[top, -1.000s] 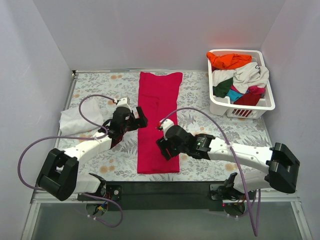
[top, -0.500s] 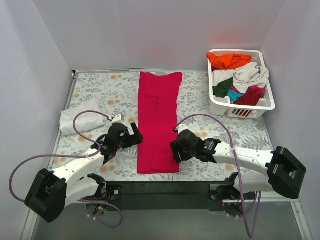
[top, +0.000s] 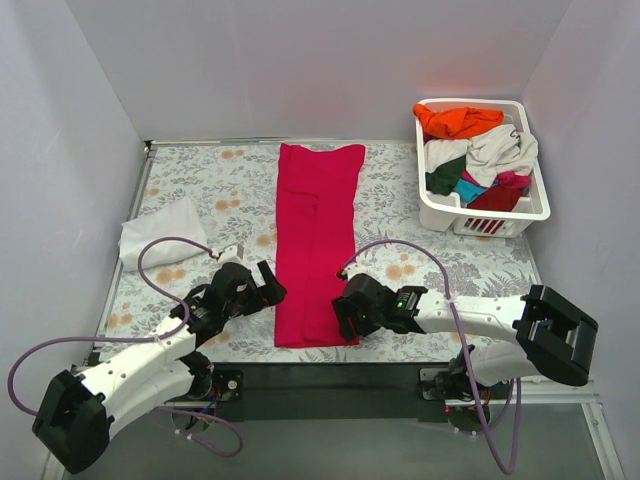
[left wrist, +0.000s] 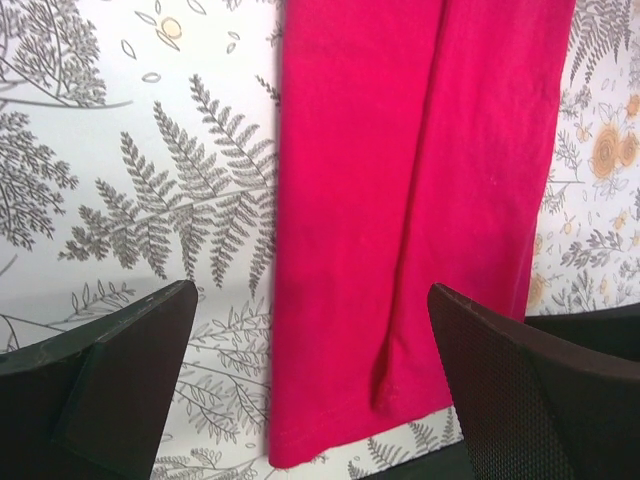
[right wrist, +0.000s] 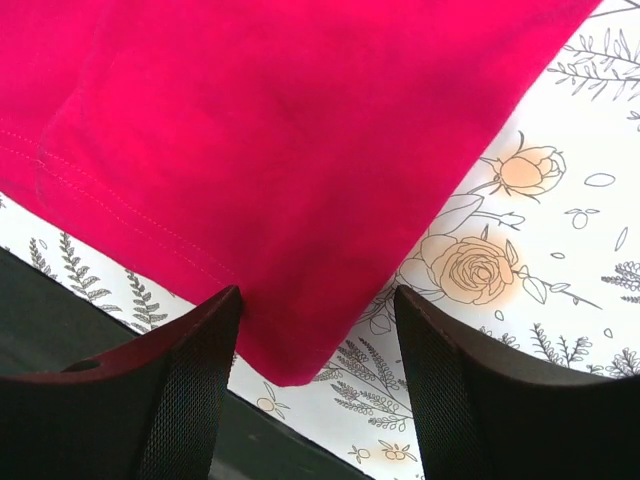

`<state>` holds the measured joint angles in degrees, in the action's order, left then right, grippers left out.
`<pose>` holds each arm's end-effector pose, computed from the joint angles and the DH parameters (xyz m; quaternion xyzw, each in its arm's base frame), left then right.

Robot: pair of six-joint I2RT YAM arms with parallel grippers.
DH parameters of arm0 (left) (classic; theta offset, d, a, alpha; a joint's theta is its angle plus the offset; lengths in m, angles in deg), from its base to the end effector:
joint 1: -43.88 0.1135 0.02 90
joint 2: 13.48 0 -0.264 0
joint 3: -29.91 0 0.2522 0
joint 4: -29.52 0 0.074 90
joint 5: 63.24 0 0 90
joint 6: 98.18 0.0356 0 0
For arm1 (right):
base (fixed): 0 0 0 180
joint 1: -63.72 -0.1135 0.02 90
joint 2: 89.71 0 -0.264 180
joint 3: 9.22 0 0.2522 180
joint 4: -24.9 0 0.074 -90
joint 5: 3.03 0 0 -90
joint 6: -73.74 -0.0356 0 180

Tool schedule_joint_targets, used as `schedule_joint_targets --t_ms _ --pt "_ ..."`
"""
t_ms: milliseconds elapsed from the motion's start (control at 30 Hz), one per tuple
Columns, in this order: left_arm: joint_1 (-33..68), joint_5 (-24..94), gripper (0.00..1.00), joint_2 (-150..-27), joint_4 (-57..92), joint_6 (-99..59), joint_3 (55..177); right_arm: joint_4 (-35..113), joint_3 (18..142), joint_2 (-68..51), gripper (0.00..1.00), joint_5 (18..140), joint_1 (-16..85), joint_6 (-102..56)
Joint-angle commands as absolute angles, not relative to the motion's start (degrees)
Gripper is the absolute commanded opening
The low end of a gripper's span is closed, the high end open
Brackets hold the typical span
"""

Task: Fold and stack the t-shirts
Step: Fold the tshirt

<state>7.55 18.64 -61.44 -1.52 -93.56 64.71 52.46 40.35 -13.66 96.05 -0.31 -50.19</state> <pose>0.1376 -0.0949 0.1760 -0.4065 0.8245 -0.3072 0.2460 0.1129 0.2189 0.1689 -0.2226 0.9220 0.1828 0.2588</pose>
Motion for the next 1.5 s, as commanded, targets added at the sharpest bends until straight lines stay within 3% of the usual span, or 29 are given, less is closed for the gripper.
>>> schedule_joint_targets --t_ms 0,500,767,1067,1467 --pt "5.57 17.71 0.92 -59.27 -5.77 -97.29 64.07 56.93 39.61 -14.39 0.57 99.1 -0.88 -53.0" --pt "-6.12 16.48 0.92 -60.06 -13.24 -105.2 63.81 56.85 37.15 -19.05 0.58 98.13 -2.02 -55.81" --pt "-14.46 17.27 0.84 -61.11 -16.76 -111.88 61.69 56.15 38.73 -16.68 0.57 97.96 -3.43 -56.25" --pt "-17.99 16.74 0.6 -60.85 -18.69 -115.84 59.41 55.89 39.52 -15.71 0.56 98.4 -4.84 -56.95" --pt "-18.26 14.63 0.3 -60.76 -19.13 -116.81 59.58 55.89 39.7 -14.39 0.33 98.75 -5.19 -57.04"
